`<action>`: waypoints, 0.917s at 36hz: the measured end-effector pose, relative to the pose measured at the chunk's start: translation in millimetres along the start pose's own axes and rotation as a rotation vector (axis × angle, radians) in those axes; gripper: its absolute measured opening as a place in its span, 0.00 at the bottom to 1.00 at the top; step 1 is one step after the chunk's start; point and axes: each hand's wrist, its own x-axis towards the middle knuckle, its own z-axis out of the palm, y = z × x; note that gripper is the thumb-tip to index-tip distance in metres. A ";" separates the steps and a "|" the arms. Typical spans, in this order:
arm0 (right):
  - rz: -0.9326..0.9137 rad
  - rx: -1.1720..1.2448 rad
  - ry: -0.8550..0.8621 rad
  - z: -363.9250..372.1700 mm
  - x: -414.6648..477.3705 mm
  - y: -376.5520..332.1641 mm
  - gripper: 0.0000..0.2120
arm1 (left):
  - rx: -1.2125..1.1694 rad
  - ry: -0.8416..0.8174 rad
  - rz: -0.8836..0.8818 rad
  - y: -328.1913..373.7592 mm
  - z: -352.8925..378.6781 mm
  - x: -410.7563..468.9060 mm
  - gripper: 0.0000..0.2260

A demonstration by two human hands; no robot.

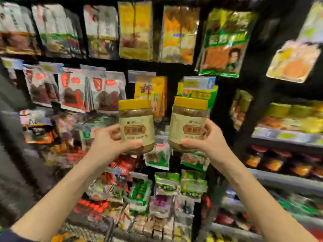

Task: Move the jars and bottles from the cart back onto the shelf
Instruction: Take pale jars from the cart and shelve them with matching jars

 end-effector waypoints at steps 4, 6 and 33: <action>0.017 -0.047 0.162 -44.7 -42.1 -10.0 0.31 | -0.037 -0.167 0.031 6.2 44.3 5.5 0.16; 0.029 -0.072 0.236 -68.6 -64.4 -14.5 0.29 | -0.081 -0.235 0.033 11.6 70.1 5.9 0.16; 0.042 -0.366 0.831 -444.8 -276.0 -57.3 0.36 | -0.231 -0.810 0.068 96.0 521.0 -70.2 0.21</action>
